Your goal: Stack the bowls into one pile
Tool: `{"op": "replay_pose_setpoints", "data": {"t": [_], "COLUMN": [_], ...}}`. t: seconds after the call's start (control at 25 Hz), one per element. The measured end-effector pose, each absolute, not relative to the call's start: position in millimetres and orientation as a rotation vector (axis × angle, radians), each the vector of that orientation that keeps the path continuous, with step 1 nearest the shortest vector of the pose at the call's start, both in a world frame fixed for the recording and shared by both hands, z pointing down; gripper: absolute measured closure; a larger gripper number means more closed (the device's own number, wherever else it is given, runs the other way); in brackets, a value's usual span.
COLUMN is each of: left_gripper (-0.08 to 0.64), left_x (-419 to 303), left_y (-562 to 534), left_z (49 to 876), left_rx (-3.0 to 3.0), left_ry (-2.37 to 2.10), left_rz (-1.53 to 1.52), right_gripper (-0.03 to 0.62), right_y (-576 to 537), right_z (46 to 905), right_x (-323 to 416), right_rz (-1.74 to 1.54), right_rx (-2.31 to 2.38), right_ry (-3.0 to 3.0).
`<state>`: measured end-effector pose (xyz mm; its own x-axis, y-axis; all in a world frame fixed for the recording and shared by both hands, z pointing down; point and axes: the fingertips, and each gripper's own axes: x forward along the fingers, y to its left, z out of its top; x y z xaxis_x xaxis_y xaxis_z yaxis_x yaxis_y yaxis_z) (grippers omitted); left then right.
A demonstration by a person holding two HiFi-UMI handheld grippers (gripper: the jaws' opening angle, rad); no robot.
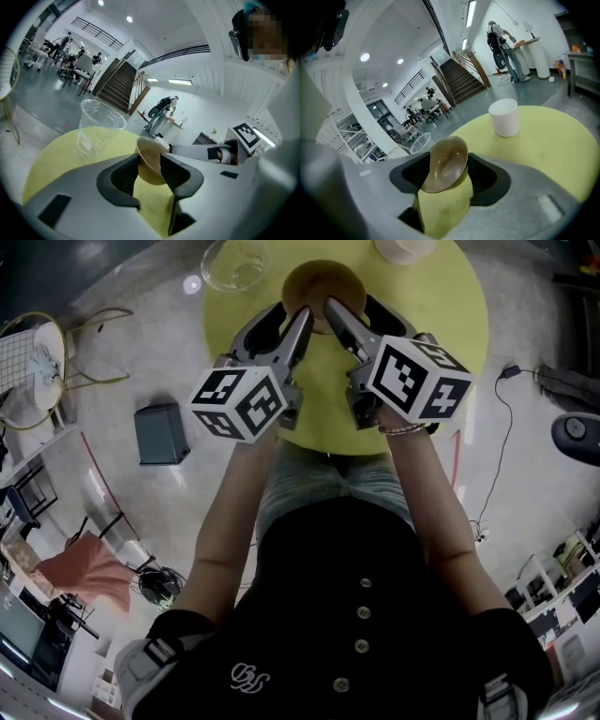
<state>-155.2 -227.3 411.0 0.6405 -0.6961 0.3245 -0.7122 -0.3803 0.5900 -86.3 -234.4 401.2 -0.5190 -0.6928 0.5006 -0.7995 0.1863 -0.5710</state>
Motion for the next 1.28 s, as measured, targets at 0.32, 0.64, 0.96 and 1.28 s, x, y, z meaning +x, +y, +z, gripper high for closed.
{"op": "replay_pose_setpoints", "data": {"t": [0.32,0.64,0.96,1.28], "left_gripper": [0.425,0.425,0.425,0.425], "left_x": [-133,-95,-61,-50], "left_y": [-211,-178,-157,-138], "left_z": [385,374,372,385], "left_rx": [2.178,2.199,2.219,2.190], "left_ry": [-1.067,-1.025,-0.989,-1.002], "left_rz": [0.003,0.025,0.069,0.122], "right_gripper": [0.350,0.350,0.350,0.350], "right_y": [-209,-180,-167,-145], "right_z": [377,365,365,380], "right_x": [-64,-27,7,17], "right_rz": [1.222,1.180,1.168,1.190], "right_rx": [1.464,1.447,1.460,1.388], "right_ry": [-2.341,-2.357,-2.363,-2.354]}}
